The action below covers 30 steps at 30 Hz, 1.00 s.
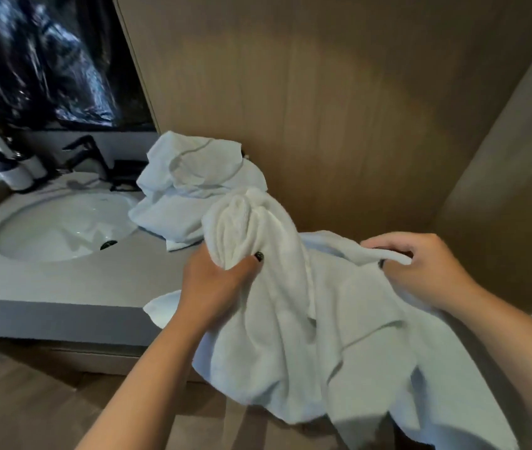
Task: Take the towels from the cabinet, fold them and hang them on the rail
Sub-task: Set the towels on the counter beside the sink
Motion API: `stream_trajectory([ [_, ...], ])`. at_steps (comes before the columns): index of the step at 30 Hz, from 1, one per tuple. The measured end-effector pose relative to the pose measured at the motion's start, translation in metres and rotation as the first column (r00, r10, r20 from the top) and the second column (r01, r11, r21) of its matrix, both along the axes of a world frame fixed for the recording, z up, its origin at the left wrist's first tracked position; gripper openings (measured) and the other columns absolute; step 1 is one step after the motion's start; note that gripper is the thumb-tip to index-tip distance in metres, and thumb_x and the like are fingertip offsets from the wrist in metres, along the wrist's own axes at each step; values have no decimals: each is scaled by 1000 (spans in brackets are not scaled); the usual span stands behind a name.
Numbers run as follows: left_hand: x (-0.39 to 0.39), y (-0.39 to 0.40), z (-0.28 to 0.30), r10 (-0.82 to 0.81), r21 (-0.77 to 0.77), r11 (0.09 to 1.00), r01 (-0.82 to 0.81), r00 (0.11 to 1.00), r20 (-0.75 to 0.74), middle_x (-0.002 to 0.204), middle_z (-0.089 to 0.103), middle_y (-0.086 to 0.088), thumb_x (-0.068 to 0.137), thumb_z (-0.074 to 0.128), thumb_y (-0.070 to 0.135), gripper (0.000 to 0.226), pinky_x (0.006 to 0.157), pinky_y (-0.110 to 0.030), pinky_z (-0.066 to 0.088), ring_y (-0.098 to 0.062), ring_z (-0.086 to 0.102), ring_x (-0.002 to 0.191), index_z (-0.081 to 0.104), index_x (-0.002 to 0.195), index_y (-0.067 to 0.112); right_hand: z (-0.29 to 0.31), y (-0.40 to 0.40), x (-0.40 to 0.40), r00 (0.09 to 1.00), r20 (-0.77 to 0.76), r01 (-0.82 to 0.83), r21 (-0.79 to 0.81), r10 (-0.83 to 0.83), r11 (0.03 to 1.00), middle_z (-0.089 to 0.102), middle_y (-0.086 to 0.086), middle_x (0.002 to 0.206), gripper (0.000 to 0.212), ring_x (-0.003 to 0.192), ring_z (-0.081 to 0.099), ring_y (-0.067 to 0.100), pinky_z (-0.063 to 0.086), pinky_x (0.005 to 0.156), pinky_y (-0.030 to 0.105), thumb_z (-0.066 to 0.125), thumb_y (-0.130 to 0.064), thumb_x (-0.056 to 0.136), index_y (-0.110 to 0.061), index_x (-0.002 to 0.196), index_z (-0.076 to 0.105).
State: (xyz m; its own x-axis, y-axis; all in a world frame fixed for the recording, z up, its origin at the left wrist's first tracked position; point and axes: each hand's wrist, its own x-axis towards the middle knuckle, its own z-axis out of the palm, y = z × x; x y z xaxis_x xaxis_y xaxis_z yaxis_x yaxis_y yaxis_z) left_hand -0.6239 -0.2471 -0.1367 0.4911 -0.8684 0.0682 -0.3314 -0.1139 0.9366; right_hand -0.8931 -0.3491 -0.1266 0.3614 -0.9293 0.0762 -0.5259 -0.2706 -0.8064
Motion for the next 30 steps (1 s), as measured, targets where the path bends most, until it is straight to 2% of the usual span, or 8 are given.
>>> stream_trajectory([
  [5,13,-28,31,-23,-40,999,29,990,141,93,53,29,84,73,25,33,71,-10,40,10,51,83,48,91,45,18,-28,43,999,20,-39,-106,42,994,71,-9,100,41,98,65,7,45,73,5,57,10,84,-22,103,76],
  [10,49,-55,65,68,-177,983,-51,993,95,110,56,17,84,73,24,43,91,-28,42,-9,53,107,52,121,30,53,-45,87,994,79,-52,-223,71,973,71,-14,94,41,93,65,0,50,81,18,59,9,83,-27,96,75],
  [14,92,-81,93,71,-238,971,-27,981,180,110,53,17,85,73,25,45,87,-24,38,-7,50,105,53,126,26,80,-54,123,985,147,-45,-290,91,956,73,-13,94,36,92,66,3,51,80,18,60,6,86,-26,96,74],
  [19,157,-117,130,71,-313,947,67,908,412,97,53,21,86,70,23,37,74,-18,37,-5,48,95,56,120,24,111,-71,174,967,255,103,-438,14,893,74,-10,95,30,92,66,2,54,79,14,63,3,88,-19,101,76],
  [22,202,-145,156,71,-359,916,181,806,587,96,63,9,83,68,25,25,72,-30,45,-15,57,88,62,106,17,125,-84,212,950,309,203,-484,-51,851,72,-14,95,30,93,64,-1,52,79,9,62,2,89,-22,99,76],
  [24,228,-166,171,111,-372,892,257,672,732,93,64,0,79,64,30,25,66,-38,49,-24,59,86,61,99,16,135,-91,234,933,342,278,-493,-111,825,71,-13,96,28,94,63,0,51,79,9,61,-1,91,-23,98,75],
  [27,256,-199,182,208,-374,858,352,428,879,105,64,-11,71,72,20,40,66,-35,42,-36,56,91,62,108,9,149,-98,259,909,378,365,-518,-175,774,71,-10,96,26,94,63,0,49,77,6,60,-1,91,-20,100,75],
  [30,266,-230,164,199,-340,832,438,337,920,107,64,-18,63,78,11,52,66,-38,47,-40,58,89,62,111,4,155,-100,274,893,395,415,-547,-213,727,70,-12,96,28,95,62,-4,48,77,2,58,0,92,-22,97,74],
])
